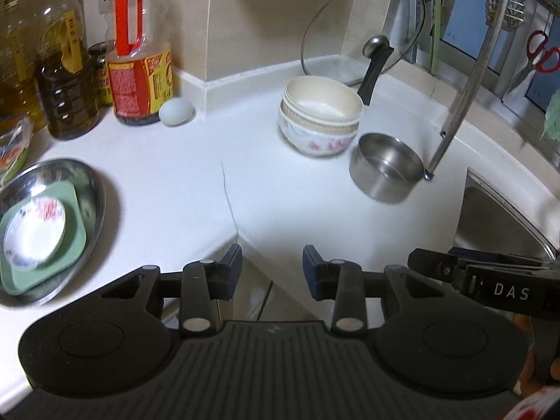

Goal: Organize plates and bowls
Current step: 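Open both grippers and withdraw them from the stacked bowls, then move both grippers to the rim of the small steel pot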

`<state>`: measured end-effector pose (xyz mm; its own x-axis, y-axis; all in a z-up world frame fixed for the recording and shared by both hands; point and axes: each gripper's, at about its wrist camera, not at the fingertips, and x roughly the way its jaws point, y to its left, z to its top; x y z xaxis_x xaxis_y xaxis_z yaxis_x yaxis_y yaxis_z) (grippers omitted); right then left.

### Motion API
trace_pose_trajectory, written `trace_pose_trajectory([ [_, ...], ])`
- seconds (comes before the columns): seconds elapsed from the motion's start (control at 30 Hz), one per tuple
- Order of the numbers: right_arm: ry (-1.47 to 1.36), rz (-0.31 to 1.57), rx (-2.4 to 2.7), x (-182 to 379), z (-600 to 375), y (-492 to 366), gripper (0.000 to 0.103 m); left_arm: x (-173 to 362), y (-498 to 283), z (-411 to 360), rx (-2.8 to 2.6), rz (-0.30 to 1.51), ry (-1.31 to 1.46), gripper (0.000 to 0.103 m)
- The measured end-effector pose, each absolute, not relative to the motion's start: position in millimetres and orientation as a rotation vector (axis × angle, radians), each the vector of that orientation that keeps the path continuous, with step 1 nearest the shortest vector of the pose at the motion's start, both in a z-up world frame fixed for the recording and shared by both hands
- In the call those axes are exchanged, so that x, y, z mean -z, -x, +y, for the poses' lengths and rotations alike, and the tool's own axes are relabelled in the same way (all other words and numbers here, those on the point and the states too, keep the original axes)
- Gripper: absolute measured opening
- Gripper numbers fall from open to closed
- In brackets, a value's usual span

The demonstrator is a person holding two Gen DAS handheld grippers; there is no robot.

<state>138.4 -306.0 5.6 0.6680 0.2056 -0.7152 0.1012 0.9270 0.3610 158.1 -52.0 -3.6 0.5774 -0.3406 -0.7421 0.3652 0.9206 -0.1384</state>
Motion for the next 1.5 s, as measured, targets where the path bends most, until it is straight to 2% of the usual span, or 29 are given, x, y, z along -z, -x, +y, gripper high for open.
trace_pose_trajectory([
  [0.7,-0.369,0.898,-0.054,-2,-310,-75,0.065,9,-91,-55,0.404,0.877,-0.049,0.034],
  [1.5,-0.37,0.906,-0.082,0,-315,-67,0.065,6,-81,-60,0.382,0.886,-0.059,0.034],
])
